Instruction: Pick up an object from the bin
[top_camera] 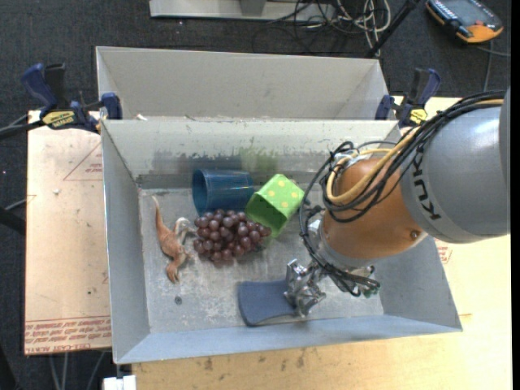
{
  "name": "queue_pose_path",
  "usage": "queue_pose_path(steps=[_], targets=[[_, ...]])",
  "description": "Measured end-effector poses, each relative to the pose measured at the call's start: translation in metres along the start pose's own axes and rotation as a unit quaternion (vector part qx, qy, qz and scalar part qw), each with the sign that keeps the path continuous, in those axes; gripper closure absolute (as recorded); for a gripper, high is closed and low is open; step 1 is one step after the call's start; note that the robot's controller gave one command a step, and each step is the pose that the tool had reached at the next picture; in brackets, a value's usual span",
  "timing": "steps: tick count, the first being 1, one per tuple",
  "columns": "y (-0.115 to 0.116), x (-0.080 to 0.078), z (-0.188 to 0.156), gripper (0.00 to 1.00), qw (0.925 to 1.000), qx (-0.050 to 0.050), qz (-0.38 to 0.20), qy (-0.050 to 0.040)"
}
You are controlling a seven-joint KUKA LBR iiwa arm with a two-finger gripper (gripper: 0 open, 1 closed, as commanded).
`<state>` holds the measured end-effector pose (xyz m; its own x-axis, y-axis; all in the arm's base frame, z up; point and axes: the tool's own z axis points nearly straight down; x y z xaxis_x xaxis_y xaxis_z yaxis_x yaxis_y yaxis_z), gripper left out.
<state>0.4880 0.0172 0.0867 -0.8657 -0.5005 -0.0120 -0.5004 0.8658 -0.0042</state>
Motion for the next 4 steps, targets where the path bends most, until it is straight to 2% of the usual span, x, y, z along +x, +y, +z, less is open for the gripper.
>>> queue_pose_path(steps=[1, 2, 4], targets=[[-0.003, -0.001, 0.007, 1.0, 0.9991, -0.001, 0.043, 0.0011], [-0.003, -0.002, 0.007, 1.0, 0.9987, -0.001, 0.051, 0.0023], [-0.004, -0.003, -0.104, 1.0, 1.0, -0.004, 0.002, 0.007]])
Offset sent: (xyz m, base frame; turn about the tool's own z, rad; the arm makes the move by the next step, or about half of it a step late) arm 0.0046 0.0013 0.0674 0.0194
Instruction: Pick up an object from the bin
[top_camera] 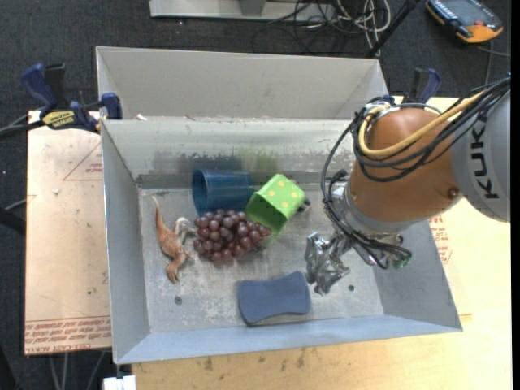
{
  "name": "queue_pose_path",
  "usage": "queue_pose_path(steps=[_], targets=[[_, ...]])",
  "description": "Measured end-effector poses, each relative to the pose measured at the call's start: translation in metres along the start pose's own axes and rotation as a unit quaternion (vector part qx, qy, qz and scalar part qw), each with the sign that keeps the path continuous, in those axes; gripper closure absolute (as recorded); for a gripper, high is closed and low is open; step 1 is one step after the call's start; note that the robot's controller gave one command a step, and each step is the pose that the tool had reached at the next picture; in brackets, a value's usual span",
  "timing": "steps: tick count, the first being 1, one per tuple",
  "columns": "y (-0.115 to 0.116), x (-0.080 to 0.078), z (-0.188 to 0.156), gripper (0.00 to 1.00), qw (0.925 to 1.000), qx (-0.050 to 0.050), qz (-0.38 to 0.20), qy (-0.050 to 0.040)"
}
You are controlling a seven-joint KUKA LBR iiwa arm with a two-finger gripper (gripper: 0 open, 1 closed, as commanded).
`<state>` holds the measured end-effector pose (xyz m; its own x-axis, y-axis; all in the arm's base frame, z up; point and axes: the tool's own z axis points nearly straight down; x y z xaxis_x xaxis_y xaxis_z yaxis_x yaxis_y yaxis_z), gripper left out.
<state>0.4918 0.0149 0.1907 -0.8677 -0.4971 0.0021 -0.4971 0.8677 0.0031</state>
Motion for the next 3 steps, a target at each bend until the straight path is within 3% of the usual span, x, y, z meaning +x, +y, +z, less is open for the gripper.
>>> queue_pose_path(steps=[1, 2, 3], targets=[[-0.001, -0.002, -0.013, 1.0, 1.0, 0.001, -0.005, -0.0023], [-0.017, -0.051, 0.117, 0.0, 0.995, 0.001, 0.1, -0.0031], [-0.016, -0.05, 0.113, 1.0, 0.9951, 0.001, 0.099, -0.0003]])
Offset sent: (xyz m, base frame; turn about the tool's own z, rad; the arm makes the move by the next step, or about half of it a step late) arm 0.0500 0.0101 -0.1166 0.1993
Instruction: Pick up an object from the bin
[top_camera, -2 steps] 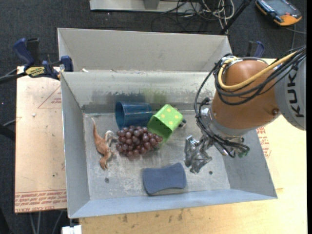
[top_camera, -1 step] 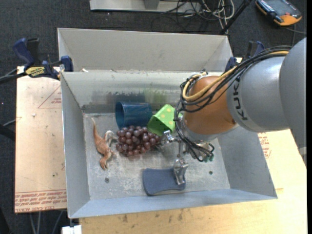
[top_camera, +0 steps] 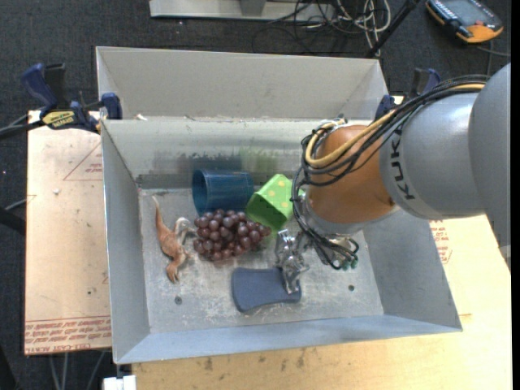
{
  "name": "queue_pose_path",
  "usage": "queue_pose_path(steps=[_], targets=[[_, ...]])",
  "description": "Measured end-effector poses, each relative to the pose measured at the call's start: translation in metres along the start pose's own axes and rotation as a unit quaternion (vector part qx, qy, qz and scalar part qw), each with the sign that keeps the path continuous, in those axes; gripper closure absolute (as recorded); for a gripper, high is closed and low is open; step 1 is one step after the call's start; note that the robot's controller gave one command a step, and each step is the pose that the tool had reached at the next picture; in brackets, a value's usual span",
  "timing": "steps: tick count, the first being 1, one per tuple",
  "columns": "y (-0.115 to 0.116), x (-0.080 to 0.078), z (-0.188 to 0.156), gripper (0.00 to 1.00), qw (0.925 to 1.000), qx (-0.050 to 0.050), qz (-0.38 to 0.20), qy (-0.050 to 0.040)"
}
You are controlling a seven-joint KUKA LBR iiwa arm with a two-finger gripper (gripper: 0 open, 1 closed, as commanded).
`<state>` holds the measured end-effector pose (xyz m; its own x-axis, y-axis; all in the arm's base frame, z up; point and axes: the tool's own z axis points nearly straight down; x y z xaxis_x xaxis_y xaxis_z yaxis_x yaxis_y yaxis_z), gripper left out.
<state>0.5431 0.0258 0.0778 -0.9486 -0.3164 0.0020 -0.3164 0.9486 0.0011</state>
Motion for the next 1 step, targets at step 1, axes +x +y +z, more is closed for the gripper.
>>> queue_pose_path(steps=[1], targets=[[0.0, 0.0, 0.0, 1.0, 1.0, 0.0, 0.0, -0.0001]])
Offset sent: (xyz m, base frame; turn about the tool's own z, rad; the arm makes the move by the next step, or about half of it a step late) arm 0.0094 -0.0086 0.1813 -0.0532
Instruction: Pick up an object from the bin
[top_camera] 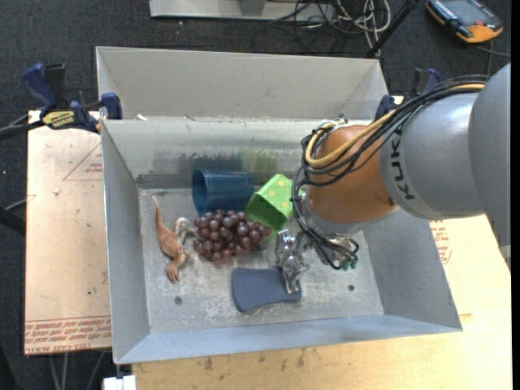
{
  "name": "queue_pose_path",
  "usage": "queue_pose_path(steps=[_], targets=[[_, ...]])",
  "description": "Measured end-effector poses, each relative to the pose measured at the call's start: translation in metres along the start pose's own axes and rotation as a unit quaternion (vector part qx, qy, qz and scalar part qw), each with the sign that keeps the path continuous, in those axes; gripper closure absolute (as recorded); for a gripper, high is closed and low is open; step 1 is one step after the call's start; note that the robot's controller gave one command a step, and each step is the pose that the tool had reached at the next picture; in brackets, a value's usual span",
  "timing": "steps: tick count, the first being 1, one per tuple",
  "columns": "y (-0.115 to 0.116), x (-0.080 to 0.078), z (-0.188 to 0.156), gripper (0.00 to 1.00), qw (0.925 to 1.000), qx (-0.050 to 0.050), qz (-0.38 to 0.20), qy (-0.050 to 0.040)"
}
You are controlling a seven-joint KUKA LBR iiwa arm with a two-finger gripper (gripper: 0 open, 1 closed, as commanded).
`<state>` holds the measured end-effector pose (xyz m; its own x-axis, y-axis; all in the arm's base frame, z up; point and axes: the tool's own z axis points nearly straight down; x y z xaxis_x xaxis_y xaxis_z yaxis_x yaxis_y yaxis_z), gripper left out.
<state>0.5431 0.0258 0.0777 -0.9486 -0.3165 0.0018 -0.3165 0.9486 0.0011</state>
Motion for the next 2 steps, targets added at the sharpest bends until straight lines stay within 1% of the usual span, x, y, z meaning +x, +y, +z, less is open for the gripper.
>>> queue_pose_path(steps=[1, 2], targets=[[-0.0112, -0.0079, -0.1859, 1.0, 0.9997, 0.002, -0.025, -0.0065], [-0.0113, -0.0083, -0.1854, 1.0, 0.9997, 0.002, -0.025, -0.0067]])
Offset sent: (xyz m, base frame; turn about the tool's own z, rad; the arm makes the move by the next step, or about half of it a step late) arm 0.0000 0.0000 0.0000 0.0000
